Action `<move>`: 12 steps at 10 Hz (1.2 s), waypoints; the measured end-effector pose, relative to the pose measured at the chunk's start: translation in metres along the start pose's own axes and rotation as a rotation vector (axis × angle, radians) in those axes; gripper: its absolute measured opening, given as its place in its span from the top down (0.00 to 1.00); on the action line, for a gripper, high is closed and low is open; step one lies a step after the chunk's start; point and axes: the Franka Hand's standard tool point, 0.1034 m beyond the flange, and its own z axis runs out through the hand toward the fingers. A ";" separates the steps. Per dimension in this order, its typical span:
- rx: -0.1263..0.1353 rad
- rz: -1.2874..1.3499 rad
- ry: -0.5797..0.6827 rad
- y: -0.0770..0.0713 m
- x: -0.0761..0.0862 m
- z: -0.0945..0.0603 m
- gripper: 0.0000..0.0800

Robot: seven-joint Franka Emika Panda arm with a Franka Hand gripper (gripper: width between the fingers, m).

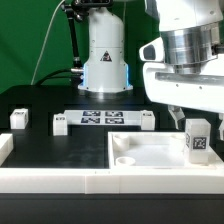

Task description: Assemble one leg

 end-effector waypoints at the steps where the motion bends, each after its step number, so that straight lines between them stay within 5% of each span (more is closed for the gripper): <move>1: -0.017 -0.124 0.015 -0.001 -0.001 -0.001 0.19; 5: -0.110 -0.551 0.065 -0.001 -0.003 -0.001 0.19; 10: -0.123 -0.830 0.052 0.003 0.003 -0.002 0.19; 12: -0.123 -0.830 0.052 0.003 0.003 -0.001 0.51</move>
Offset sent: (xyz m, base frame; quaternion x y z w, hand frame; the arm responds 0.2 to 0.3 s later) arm -0.0010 -0.0137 0.0034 -0.0813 0.0437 -0.3420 0.9352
